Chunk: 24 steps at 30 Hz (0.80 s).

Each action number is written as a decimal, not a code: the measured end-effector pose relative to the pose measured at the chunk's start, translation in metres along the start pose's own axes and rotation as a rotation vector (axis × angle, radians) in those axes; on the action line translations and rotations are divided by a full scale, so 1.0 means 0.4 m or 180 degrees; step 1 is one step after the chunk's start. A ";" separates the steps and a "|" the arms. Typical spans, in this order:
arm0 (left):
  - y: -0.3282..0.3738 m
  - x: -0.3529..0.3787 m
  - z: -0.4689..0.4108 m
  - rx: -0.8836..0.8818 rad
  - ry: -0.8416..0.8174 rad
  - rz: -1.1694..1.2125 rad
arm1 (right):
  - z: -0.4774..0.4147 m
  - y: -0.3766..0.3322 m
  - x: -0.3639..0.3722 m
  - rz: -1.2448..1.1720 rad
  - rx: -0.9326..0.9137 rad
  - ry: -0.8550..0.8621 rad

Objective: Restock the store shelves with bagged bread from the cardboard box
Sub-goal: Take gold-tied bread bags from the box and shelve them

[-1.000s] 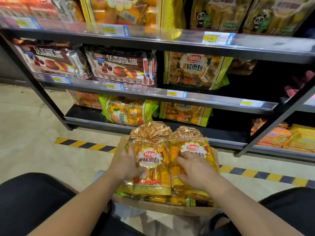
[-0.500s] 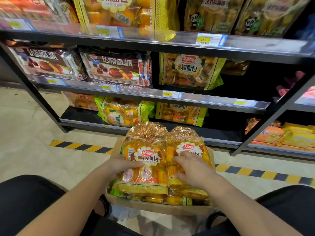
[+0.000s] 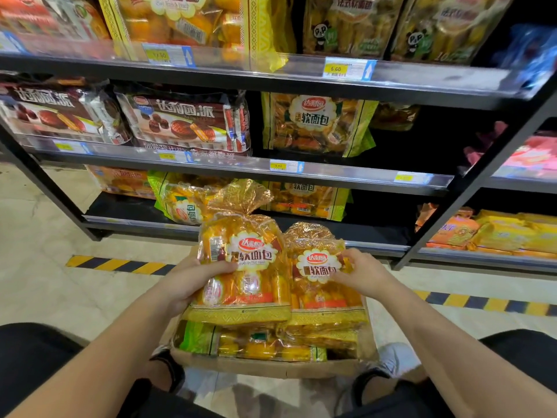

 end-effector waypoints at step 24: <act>0.045 0.031 -0.016 0.0013 -0.0105 -0.0059 | -0.036 0.133 0.103 -0.2840 0.0824 -0.1000</act>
Point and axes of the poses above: each hand's wrist, its own z-axis away from the middle knuckle, its own x-axis out of the palm, y = z × x, the point moved 3 cm from there along -z, towards the middle knuckle
